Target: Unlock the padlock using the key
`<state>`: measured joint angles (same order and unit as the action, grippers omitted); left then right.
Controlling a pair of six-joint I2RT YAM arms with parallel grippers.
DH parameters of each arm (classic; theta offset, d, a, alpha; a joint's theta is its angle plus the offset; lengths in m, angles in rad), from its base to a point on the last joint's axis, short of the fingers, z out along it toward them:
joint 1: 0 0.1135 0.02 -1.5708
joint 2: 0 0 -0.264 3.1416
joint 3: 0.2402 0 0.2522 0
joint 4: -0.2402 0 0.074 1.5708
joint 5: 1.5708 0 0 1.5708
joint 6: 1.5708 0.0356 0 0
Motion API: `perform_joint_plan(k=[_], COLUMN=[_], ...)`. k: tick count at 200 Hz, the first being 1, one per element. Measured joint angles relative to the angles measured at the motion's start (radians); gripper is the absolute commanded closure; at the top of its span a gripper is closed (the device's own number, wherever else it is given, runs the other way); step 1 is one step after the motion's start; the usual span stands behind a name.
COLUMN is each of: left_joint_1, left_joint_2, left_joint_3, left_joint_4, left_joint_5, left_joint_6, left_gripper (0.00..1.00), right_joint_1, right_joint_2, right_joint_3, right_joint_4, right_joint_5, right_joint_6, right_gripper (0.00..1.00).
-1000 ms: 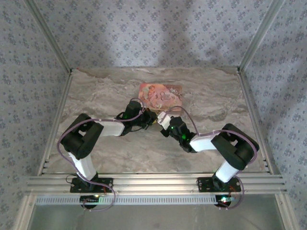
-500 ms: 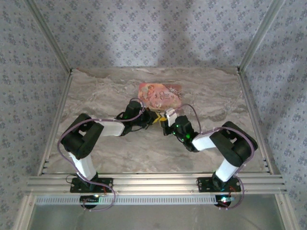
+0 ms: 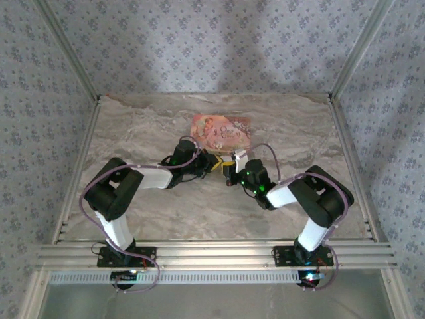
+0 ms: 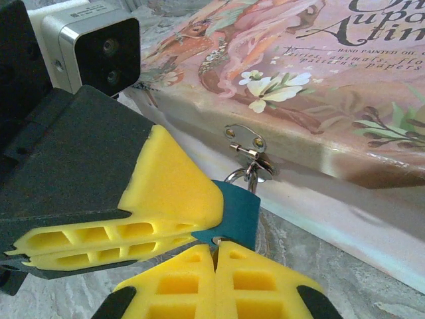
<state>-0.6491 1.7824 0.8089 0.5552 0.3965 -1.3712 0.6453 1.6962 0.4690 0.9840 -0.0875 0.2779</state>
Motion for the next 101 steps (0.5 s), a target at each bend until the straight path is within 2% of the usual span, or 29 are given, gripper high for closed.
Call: perform_joint_plan(k=[25, 44, 61, 101], left_joint_1=[0.0, -0.009, -0.017, -0.012], left_joint_2=[0.001, 0.001, 0.0, -0.018], left_joint_3=[0.0, 0.0, -0.001, -0.006], left_joint_4=[0.003, -0.007, -0.021, -0.078], left_joint_5=[0.006, 0.04, 0.061, 0.063], left_joint_6=[-0.001, 0.0, 0.004, 0.037], left_gripper=[0.77, 0.72, 0.64, 0.5], right_joint_1=[-0.002, -0.021, -0.033, -0.036], right_joint_2=[0.0, 0.001, 0.002, 0.002], right_joint_3=[0.0, 0.0, 0.0, -0.001], right_joint_4=[-0.001, -0.007, -0.008, -0.008], right_joint_5=[0.001, 0.024, 0.047, 0.065], right_joint_6=[0.003, 0.007, 0.011, 0.026], right_gripper=[1.0, 1.0, 1.0, 1.0])
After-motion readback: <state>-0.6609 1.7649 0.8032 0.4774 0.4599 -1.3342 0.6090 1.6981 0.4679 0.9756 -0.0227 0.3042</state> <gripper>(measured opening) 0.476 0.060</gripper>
